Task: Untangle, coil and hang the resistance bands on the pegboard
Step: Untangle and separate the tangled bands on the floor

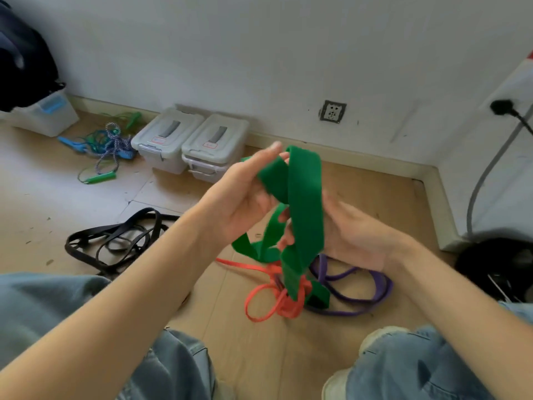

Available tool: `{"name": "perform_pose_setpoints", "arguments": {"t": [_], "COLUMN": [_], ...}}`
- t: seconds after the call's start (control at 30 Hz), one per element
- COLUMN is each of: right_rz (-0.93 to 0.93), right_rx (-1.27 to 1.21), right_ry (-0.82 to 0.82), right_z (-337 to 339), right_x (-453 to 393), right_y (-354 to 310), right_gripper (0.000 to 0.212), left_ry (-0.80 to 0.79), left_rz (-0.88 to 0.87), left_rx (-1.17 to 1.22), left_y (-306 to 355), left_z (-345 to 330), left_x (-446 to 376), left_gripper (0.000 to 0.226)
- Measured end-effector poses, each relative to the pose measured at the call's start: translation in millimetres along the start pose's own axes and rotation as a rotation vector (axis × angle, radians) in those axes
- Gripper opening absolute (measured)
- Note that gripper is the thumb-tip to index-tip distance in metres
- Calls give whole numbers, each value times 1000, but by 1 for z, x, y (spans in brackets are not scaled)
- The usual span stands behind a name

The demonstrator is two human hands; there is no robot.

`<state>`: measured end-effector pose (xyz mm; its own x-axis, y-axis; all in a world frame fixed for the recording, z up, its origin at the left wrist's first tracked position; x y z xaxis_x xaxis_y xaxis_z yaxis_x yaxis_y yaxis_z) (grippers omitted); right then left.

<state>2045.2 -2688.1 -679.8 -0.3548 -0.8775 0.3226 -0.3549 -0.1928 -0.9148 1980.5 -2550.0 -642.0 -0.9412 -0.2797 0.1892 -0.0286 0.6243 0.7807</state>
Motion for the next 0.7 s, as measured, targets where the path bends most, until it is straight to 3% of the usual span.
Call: {"name": "perform_pose_setpoints", "arguments": {"t": [0.07, 0.13, 0.2, 0.23, 0.3, 0.4, 0.47, 0.5, 0.57, 0.63, 0.7], "right_rz": [-13, 67, 158, 192, 217, 113, -5, -36, -28, 57, 93], "right_rx": [-161, -350, -543, -583, -532, -232, -61, 65, 329, 354, 193], "right_ry": [103, 195, 208, 199, 222, 271, 152, 68, -13, 135, 319], "right_z": [4, 9, 4, 2, 6, 22, 18, 9, -9, -14, -3], "right_x": [-1, -4, -6, -8, -9, -7, -1, 1, 2, -3, -7], "right_y": [-18, -34, -44, -45, -44, -35, -19, -9, 5, 3, -5], "right_gripper": [53, 48, 42, 39, 40, 68, 80, 74, 41, 9, 9], "left_ry": [83, 119, -62, -101, -39, 137, 194, 213, 260, 292, 237], "left_rz": [-8, -3, 156, 193, 72, -61, -88, -84, -56, -26, 20], "left_rx": [-161, -710, -869, -827, -776, -565, -337, -264, -235, -289, -355], "left_y": [-6, -32, -74, -89, -89, -40, -5, 5, 10, 8, 0], "left_z": [15, 28, 27, 22, 12, 6, 4, 4, 5, 9, 18], "left_x": [-6, -1, 13, 19, 17, 7, 4, 1, -7, -14, -23], "left_gripper": [42, 44, 43, 31, 8, 3, 19, 27, 42, 56, 61]}}
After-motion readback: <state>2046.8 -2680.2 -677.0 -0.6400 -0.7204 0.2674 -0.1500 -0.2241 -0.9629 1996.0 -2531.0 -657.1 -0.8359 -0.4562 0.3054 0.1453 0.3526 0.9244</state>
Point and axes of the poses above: each hand's wrist, its own x-axis away from the middle knuckle, its own z-axis out of the back of the hand, y = z × x, the point moved 3 cm from there along -x, towards the middle knuckle, and after that the axes turned 12 degrees about y, right-handed, at the moved point
